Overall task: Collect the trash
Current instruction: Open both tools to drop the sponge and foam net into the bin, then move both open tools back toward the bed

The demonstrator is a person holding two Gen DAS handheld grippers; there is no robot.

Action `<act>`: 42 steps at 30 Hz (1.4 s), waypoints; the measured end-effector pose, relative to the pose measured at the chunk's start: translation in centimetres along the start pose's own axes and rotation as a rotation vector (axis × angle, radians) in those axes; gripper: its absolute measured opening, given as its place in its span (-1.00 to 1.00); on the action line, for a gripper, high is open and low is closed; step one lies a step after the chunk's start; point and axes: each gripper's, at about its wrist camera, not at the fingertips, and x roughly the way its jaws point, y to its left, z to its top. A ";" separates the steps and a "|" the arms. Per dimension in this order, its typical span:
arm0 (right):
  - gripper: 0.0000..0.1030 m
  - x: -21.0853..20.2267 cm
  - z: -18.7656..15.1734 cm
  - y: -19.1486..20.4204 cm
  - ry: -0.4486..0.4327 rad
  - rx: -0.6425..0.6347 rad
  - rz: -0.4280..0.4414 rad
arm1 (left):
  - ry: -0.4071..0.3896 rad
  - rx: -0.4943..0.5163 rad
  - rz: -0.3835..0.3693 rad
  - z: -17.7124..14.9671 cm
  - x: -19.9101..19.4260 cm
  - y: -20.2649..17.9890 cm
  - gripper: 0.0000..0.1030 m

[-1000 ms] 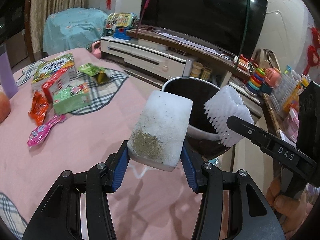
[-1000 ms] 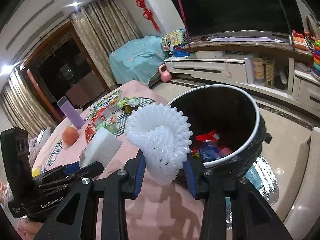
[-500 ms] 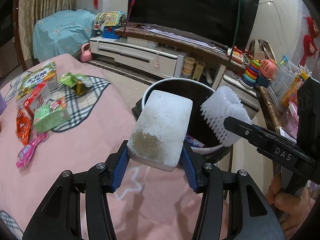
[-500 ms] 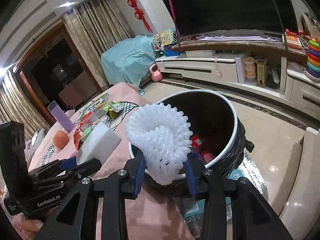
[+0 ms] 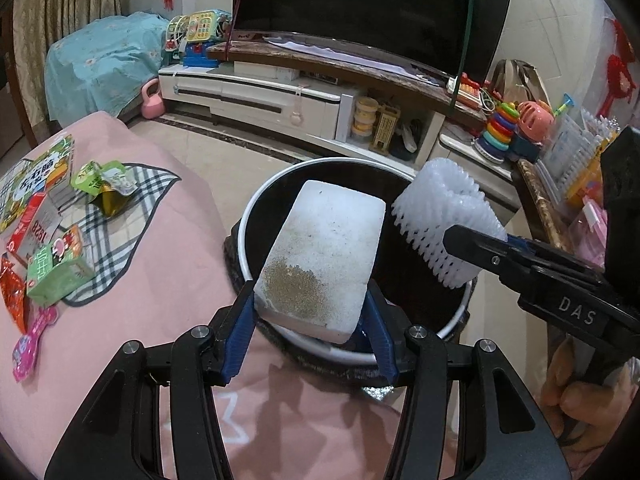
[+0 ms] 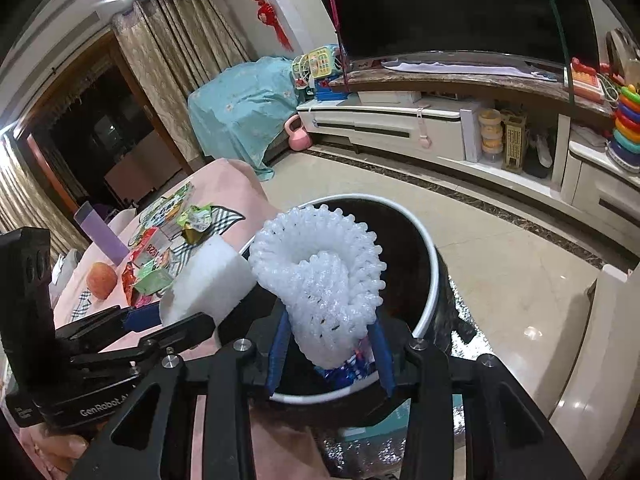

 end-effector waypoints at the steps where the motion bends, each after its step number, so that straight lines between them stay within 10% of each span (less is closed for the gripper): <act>1: -0.23 0.1 0.1 0.0 0.003 -0.006 -0.001 | 0.003 0.001 0.001 0.1 0.2 0.0 0.00; 20: 0.25 0.7 1.3 -1.2 0.016 0.014 0.002 | 0.020 -0.053 -0.004 -0.4 0.6 1.5 0.37; 27: 0.85 -0.5 0.1 0.6 -0.034 0.034 0.082 | -0.030 -0.105 0.044 -3.5 -2.1 3.5 0.63; 42: 0.91 -0.4 -3.9 10.4 -0.033 -0.125 0.216 | -0.073 -0.322 0.160 -11.5 -7.6 13.2 0.65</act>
